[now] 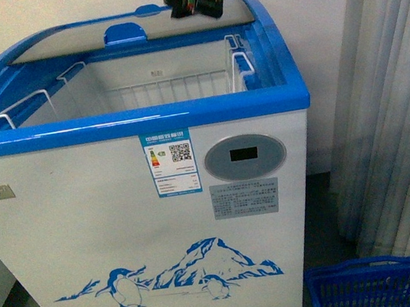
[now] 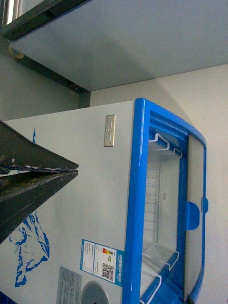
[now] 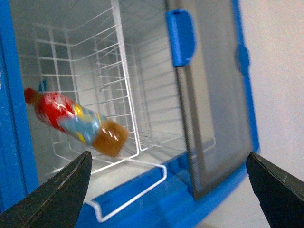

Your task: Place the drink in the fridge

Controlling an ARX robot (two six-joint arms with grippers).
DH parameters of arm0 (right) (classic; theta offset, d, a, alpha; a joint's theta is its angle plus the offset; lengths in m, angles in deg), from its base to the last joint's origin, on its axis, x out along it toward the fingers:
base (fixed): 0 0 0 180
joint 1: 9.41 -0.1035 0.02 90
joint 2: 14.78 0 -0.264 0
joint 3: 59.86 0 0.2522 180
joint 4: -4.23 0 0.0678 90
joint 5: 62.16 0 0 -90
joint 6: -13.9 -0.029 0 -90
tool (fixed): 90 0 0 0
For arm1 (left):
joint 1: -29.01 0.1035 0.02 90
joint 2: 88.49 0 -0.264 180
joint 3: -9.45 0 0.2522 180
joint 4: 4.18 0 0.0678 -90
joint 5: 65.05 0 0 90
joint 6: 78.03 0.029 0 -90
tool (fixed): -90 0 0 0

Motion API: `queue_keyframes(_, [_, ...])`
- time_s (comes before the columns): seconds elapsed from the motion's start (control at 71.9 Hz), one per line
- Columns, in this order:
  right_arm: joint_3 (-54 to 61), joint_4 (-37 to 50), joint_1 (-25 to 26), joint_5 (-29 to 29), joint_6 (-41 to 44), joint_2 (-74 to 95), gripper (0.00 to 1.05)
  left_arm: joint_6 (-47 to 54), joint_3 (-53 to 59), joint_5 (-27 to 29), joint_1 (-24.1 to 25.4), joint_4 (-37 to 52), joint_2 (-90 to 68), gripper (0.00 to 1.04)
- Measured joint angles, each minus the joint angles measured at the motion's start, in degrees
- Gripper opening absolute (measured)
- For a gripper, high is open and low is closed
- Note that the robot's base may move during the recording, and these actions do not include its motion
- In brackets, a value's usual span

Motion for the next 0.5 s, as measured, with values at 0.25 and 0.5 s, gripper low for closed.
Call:
queue_keyframes(0.25, [28.96, -2.10, 7.65, 1.64, -32.28, -33.97, 0.97, 0.00, -0.02, 0.02, 0.00, -10.80, 8.81, 0.03])
queue_keyframes(0.5, [58.75, -29.83, 21.33, -1.97, -70.73, -76.08, 0.97, 0.00, -0.02, 0.00, 0.00, -12.83, 12.59, 0.03])
